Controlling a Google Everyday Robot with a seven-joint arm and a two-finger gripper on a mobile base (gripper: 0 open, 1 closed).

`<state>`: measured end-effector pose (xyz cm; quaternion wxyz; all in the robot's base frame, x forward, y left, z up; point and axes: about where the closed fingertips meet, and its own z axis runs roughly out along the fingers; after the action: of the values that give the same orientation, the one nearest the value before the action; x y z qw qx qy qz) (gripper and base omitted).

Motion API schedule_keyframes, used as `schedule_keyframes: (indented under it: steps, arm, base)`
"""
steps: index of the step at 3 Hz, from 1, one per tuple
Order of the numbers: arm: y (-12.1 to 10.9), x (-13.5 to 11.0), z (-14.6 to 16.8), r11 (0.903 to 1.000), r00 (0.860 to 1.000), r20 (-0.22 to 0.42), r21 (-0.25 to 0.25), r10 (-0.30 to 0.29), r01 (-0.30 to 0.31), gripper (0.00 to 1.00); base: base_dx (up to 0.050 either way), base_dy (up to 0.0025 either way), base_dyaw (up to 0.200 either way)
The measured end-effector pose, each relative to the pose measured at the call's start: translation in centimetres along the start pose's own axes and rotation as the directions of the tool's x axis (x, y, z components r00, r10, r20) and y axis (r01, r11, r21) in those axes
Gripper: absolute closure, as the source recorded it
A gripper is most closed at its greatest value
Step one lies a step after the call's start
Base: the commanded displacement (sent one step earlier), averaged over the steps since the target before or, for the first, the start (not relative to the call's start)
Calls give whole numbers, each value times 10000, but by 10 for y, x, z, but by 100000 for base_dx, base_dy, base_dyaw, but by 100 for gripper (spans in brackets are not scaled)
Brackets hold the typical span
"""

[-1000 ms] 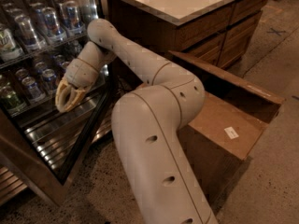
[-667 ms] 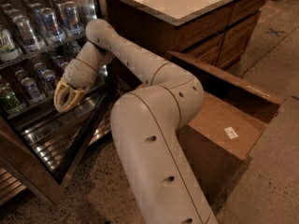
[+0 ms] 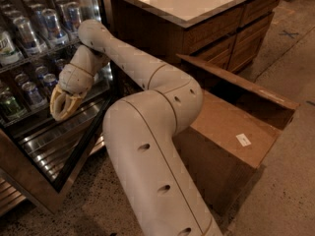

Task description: Close right fridge door

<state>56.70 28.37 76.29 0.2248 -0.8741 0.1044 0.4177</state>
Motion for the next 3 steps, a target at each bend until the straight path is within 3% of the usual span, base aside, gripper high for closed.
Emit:
schedule_keyframes:
  steps: [1, 3]
  arm:
    - [-8, 5, 7, 9994, 9993, -282, -237, 235, -242, 100]
    - [-8, 5, 7, 9994, 9993, -282, -236, 235, -242, 100]
  base:
    - [3064, 216, 15820]
    - [2609, 221, 16734]
